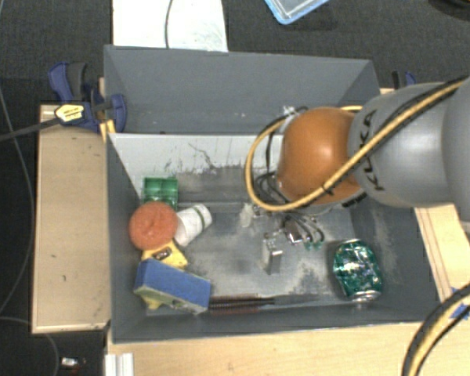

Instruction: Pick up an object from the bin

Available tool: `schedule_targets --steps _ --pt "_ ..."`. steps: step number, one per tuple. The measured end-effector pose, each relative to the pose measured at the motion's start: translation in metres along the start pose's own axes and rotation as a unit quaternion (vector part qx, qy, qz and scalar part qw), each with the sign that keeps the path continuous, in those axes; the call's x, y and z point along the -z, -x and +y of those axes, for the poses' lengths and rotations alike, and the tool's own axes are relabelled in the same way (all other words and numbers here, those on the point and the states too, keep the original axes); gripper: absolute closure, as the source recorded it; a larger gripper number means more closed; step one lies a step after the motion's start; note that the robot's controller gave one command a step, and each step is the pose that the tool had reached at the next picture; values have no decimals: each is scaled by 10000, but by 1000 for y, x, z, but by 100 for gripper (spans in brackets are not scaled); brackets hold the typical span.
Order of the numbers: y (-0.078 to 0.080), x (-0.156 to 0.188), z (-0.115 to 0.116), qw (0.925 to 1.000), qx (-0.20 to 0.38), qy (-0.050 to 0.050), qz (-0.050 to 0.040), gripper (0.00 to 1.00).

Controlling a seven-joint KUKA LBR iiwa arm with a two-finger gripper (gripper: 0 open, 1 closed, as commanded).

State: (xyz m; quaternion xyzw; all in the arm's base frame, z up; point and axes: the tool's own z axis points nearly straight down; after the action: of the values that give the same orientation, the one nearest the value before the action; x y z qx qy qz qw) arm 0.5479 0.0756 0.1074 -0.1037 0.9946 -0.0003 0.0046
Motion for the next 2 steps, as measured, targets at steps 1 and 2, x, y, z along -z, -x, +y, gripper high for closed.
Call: schedule_targets --steps 1,2 --pt "-4 2 -37 9961 878 7 -25 0" --pt "-3 3 -62 9980 -629 16 -31 0"
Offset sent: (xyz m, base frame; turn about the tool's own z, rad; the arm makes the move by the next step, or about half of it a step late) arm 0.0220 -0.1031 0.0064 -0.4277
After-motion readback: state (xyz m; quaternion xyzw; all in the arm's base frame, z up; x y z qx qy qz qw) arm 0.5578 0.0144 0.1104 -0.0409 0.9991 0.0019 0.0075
